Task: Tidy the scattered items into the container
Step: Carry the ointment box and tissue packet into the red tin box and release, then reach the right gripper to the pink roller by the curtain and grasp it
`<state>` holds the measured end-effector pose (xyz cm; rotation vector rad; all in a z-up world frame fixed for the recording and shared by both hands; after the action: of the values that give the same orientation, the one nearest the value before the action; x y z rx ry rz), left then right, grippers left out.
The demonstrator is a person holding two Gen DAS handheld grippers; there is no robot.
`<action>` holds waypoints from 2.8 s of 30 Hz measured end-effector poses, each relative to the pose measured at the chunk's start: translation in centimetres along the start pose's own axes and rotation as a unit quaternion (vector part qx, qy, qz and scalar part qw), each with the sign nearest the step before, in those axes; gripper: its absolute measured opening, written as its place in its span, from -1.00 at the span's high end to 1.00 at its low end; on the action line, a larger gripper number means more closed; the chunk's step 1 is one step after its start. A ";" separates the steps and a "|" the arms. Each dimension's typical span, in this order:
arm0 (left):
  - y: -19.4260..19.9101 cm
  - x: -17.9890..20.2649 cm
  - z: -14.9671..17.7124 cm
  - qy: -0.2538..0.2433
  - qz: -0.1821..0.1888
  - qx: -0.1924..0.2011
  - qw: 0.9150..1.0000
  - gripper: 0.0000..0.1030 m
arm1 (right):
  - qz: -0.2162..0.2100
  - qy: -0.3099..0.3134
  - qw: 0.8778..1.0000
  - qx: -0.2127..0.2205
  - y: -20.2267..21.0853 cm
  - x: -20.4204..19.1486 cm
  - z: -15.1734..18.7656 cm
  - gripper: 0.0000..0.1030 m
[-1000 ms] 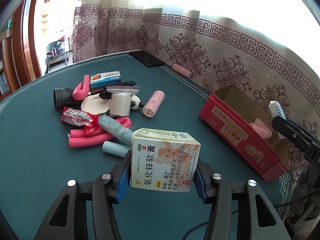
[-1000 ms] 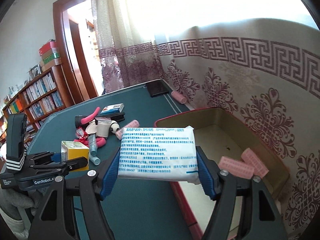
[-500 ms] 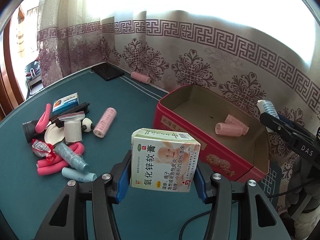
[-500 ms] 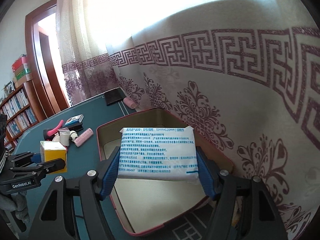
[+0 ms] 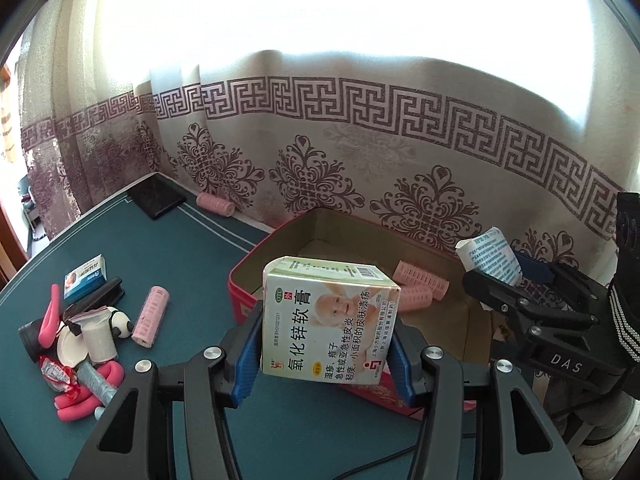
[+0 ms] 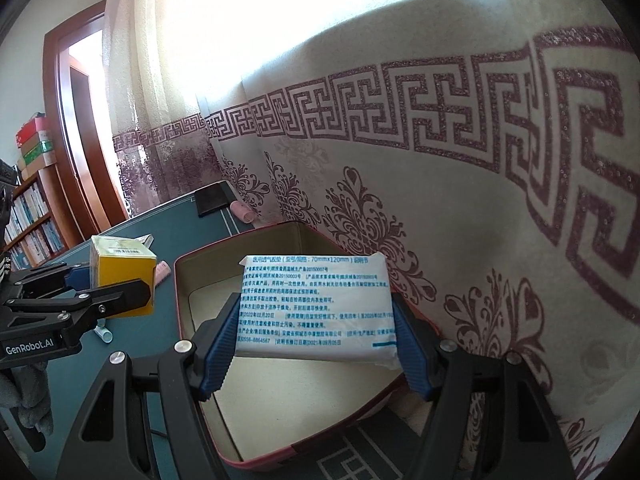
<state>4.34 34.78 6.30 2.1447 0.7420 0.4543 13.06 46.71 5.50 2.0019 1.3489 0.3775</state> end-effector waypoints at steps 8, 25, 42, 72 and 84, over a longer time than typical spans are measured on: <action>-0.4 1.2 -2.7 -0.010 0.018 0.012 1.000 -0.08 | 0.002 -0.006 1.000 -0.007 -0.9 0.2 -0.1 -0.45; -1.0 -4.0 -1.8 0.087 0.028 0.016 0.996 -0.61 | -0.002 -0.007 1.000 -0.025 -2.0 -0.3 0.3 -0.55; 3.1 -17.0 4.3 0.219 -0.039 0.032 0.974 -0.62 | -0.073 0.052 0.995 -0.048 -2.4 -7.3 -2.6 -0.55; 3.1 -31.4 10.0 0.290 -0.125 -0.004 0.949 -0.62 | -0.039 0.227 0.946 -0.230 -24.5 -22.1 -16.0 -0.55; 0.7 -35.5 9.4 0.302 -0.130 -0.008 0.945 -0.62 | 0.014 0.237 0.935 -0.263 -32.8 -20.0 -17.7 -0.55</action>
<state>-17.42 6.17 -1.38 1.8536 1.3323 0.9872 -28.52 42.85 -1.21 1.5276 1.3104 1.1626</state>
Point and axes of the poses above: each gripper's, at about its wrist camera, not at the fingertips, and y roughly against the way its jaws point, x to its right, z to its underside, the point moved 9 cm from there along -y, roughly the way its jaws point, and after that the axes turned 12 degrees about -x, right-handed, at the moved point
